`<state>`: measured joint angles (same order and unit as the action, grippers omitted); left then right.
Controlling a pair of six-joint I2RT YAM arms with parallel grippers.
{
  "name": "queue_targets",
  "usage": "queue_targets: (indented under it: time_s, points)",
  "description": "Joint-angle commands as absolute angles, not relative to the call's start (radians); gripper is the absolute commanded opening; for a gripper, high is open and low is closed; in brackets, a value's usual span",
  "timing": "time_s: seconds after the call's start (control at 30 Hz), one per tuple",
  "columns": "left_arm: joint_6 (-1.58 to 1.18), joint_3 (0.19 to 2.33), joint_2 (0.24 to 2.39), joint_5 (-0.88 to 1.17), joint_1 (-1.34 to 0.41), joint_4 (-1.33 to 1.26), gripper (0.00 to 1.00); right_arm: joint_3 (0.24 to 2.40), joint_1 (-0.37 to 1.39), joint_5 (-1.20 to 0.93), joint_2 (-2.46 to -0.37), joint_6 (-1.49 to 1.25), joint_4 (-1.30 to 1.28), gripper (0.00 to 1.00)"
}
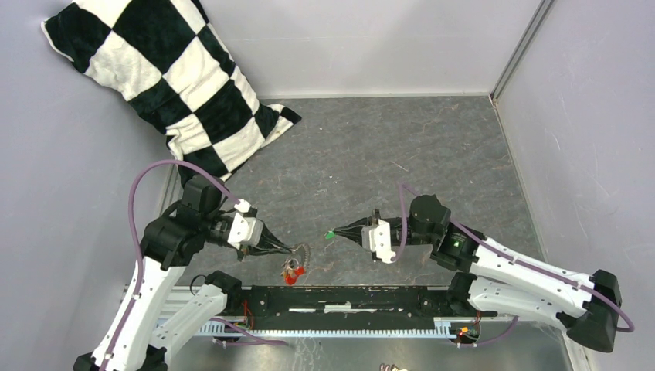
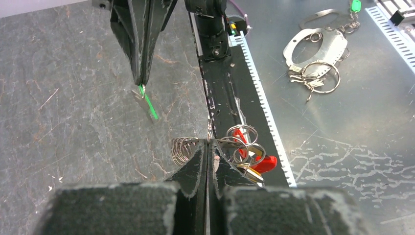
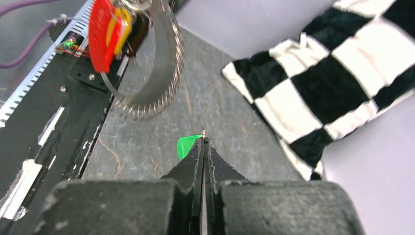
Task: Put the keys on the keyring
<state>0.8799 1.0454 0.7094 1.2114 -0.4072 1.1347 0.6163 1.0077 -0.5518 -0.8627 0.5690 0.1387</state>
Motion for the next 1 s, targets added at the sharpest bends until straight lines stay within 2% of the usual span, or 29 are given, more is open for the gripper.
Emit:
queue_targets:
  time_s: [0.0, 0.3, 0.67, 0.8, 0.97]
  points:
    - [0.809, 1.070, 0.725, 1.281, -0.410, 1.076, 0.02, 0.762, 1.067, -0.548, -0.853, 0.708, 0.027, 0.01]
    - [0.793, 1.067, 0.721, 1.279, -0.410, 1.075, 0.02, 0.906, 1.140, -0.625, -0.923, 0.788, -0.098, 0.01]
    - [0.782, 1.073, 0.725, 1.273, -0.410, 1.075, 0.02, 0.983, 1.188, -0.582, -0.984, 0.819, -0.193, 0.01]
    - [0.832, 1.061, 0.712, 1.232, -0.410, 1.103, 0.02, 0.867, 1.188, -0.446, -0.954, 0.769, -0.171, 0.01]
    - [0.886, 1.068, 0.716, 1.216, -0.410, 1.148, 0.02, 0.584, 1.179, -0.309, -0.907, 0.637, 0.043, 0.00]
